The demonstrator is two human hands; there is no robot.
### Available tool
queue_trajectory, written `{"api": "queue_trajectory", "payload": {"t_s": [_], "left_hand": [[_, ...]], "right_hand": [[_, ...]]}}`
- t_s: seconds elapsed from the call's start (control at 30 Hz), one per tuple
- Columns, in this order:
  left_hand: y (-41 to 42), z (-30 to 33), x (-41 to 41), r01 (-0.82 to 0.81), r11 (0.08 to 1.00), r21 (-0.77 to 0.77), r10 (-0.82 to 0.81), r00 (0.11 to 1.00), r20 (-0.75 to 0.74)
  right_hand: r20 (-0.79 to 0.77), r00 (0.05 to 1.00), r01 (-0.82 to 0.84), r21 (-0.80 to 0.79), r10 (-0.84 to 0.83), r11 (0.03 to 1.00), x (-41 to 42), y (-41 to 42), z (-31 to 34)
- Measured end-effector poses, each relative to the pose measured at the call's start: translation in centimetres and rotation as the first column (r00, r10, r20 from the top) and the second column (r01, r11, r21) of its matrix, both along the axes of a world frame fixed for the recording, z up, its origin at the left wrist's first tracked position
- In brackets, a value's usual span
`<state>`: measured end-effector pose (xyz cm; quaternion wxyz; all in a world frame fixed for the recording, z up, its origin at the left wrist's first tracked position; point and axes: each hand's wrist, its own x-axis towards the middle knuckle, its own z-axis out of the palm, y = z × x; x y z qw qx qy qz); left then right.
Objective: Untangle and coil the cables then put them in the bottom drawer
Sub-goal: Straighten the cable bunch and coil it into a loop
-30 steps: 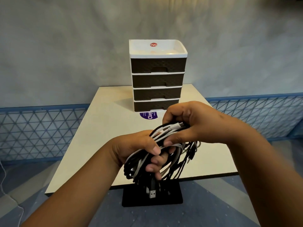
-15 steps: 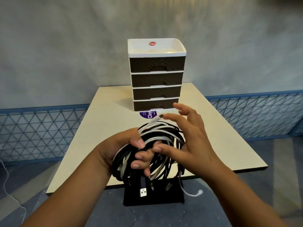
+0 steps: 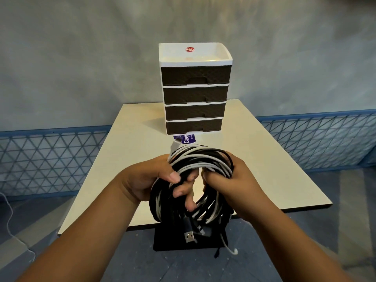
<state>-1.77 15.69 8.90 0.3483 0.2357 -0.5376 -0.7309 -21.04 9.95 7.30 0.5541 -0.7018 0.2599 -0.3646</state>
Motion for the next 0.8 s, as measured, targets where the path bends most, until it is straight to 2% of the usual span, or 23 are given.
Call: {"api": "queue_trajectory", "payload": {"t_s": [0.07, 0.17, 0.33, 0.43, 0.5, 0.63, 0.7, 0.8], "left_hand": [[0.0, 0.1, 0.6, -0.091, 0.996, -0.019, 0.093, 0.986, 0.135], [0.1, 0.7, 0.9, -0.244, 0.969, -0.027, 0.244, 0.942, 0.23], [0.5, 1.7, -0.1, -0.414, 0.875, -0.252, 0.484, 0.744, 0.461], [0.7, 1.7, -1.3, -0.522, 0.792, -0.316, 0.61, 0.682, 0.404], [0.6, 1.9, -1.7, -0.592, 0.745, -0.308, 0.667, 0.672, 0.323], [0.6, 2.6, -0.8, -0.713, 0.676, -0.185, 0.737, 0.655, 0.167], [0.6, 2.9, 0.5, -0.774, 0.618, -0.139, 0.786, 0.607, 0.115], [1.1, 3.2, 2.2, -0.819, 0.571, -0.054, 0.82, 0.568, 0.066]], "right_hand": [[-0.092, 0.995, 0.022, -0.059, -0.027, 0.998, 0.0, 0.1, 0.3], [-0.168, 0.984, 0.051, -0.088, -0.065, 0.995, 0.0, 0.1, 0.7], [-0.325, 0.941, 0.034, -0.196, -0.097, 0.98, 0.0, -0.1, 1.8], [-0.306, 0.949, 0.012, -0.196, -0.073, 0.981, 0.3, -0.7, 2.5], [-0.224, 0.973, -0.08, -0.115, 0.053, 0.99, 0.2, -1.4, 3.4], [-0.112, 0.939, -0.312, 0.115, 0.324, 0.943, -1.3, -3.5, 3.4], [-0.114, 0.902, -0.401, 0.138, 0.417, 0.905, -2.3, -4.1, 2.0], [-0.175, 0.882, -0.406, 0.188, 0.437, 0.894, -3.3, -4.1, -0.7]]}}
